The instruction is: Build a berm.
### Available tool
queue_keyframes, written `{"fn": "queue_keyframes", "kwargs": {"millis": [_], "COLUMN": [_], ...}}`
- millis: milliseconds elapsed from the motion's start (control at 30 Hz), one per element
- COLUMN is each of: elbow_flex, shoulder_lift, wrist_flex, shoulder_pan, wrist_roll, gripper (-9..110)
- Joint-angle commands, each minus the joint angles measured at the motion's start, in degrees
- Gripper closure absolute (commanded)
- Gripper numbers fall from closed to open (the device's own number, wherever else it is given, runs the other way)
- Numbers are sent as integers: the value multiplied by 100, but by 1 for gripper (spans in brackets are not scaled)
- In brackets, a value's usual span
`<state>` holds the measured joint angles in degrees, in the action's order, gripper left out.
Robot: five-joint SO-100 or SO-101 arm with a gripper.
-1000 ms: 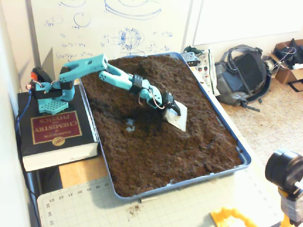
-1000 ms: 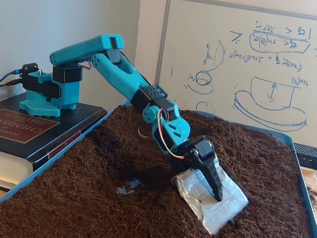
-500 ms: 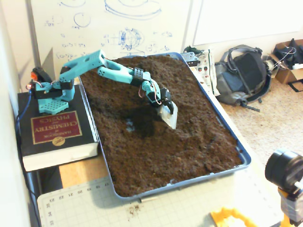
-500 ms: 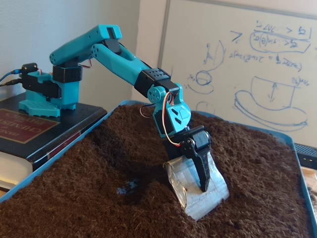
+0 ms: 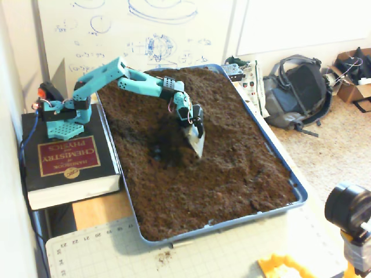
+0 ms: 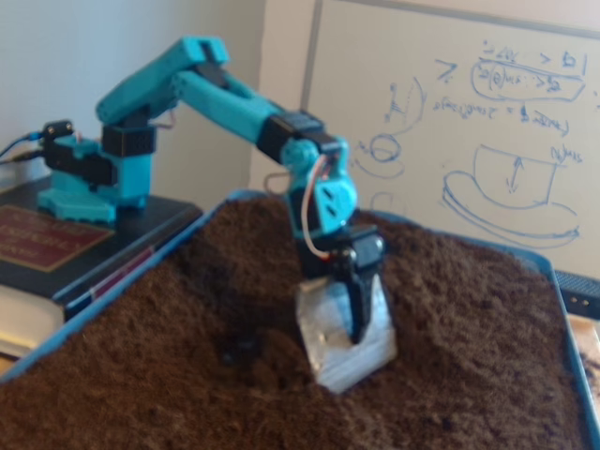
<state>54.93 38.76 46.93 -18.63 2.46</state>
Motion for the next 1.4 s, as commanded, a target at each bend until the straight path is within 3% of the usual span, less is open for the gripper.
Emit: {"fn": "queue_keyframes", "kwargs": {"millis": [0, 367, 900, 1367], "elbow_flex": [-141, -18, -26, -123], "shoulder_lift": [1160, 2364, 756, -712], "wrist_flex": [62, -1828, -4843, -5880], "shoulder_pan": [167, 316, 800, 1266], "wrist_roll": [26, 35, -70, -88], "gripper": [101, 101, 101, 101]}}
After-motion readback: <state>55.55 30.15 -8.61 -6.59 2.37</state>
